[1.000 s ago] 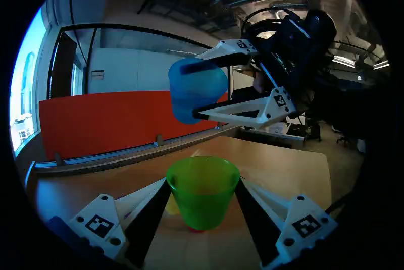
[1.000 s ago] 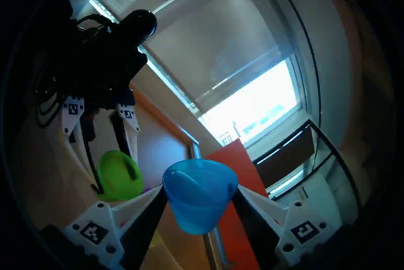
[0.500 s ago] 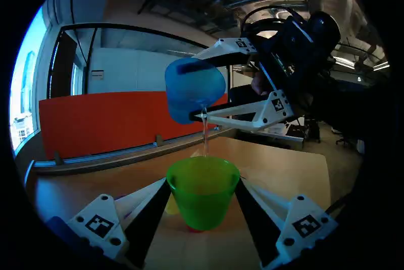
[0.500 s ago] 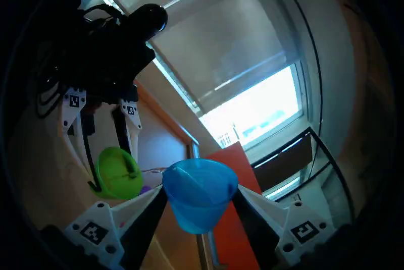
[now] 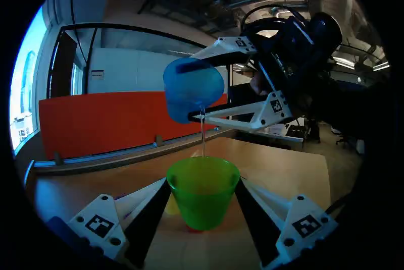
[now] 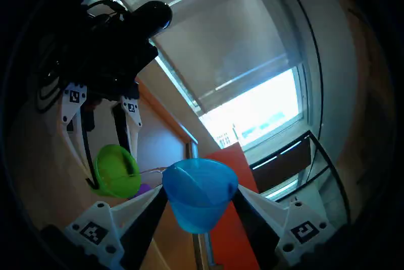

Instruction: Pour water

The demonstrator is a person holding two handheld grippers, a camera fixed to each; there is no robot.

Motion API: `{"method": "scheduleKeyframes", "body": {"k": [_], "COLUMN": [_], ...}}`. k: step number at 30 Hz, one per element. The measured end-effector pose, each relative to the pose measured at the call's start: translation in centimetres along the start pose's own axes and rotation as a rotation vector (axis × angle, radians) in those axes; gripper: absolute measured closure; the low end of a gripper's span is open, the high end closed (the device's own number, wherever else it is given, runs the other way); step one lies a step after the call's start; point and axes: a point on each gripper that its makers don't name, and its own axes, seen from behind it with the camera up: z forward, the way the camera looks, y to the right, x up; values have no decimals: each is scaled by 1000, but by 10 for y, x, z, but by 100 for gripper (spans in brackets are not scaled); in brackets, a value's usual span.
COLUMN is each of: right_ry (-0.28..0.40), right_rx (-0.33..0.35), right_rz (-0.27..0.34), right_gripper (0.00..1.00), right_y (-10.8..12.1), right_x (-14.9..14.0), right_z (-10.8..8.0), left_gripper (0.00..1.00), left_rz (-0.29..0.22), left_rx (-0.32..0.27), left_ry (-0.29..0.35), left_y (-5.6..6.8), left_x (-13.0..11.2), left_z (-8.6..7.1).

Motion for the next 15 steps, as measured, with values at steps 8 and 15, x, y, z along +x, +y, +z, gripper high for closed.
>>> {"method": "scheduleKeyframes", "body": {"k": [8, 15], "right_ry": [0, 3], "right_rx": [-4, -11], "right_rz": [-11, -23], "right_gripper": [11, 11], "right_y": [1, 2], "right_x": [0, 2], "right_z": [2, 3], "left_gripper": [13, 13], "left_rz": [1, 1], "left_rx": [-2, -2], "left_ry": [-1, -1], "left_y": [0, 0], "left_x": [0, -1], "left_z": [0, 1]}}
